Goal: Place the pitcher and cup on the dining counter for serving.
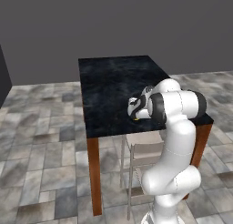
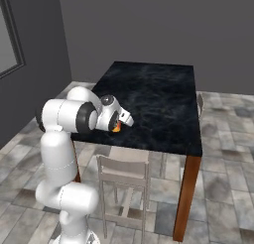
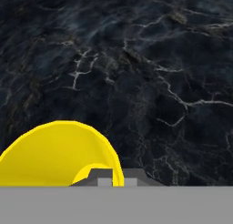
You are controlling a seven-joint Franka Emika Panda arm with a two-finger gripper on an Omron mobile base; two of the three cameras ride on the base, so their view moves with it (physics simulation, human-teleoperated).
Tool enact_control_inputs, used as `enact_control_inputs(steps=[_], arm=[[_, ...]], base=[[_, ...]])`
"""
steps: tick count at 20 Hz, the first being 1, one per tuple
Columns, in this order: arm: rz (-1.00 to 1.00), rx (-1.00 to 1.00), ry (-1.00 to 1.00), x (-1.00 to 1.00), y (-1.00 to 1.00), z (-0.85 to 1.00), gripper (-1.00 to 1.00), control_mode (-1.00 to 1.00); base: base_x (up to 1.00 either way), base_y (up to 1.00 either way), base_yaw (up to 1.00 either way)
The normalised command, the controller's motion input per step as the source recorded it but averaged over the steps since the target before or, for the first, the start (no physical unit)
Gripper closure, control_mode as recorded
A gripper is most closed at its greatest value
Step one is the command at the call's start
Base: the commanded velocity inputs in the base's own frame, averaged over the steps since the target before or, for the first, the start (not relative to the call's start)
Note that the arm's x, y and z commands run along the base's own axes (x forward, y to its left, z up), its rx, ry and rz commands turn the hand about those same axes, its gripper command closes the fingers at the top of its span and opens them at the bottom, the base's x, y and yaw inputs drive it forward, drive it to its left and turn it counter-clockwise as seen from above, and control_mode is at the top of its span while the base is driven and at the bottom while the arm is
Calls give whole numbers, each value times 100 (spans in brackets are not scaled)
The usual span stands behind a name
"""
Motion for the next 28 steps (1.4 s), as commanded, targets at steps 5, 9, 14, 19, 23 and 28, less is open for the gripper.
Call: enact_control_inputs(steps=[5, 9, 14, 19, 23, 28], arm=[[0, 0, 1, 0, 0, -2, 100, -100], [0, 0, 1, 0, 0, 0, 100, -100], [0, 0, 0, 0, 0, 0, 100, -100], [0, 0, 0, 0, 0, 1, -100, -100], [0, 0, -4, -10, 0, 32, -100, -100], [-1, 0, -11, -21, 0, 64, -100, -100]], base=[[0, 0, 0], [0, 0, 0], [0, 0, 0], [0, 0, 0], [0, 0, 0], [0, 0, 0]])
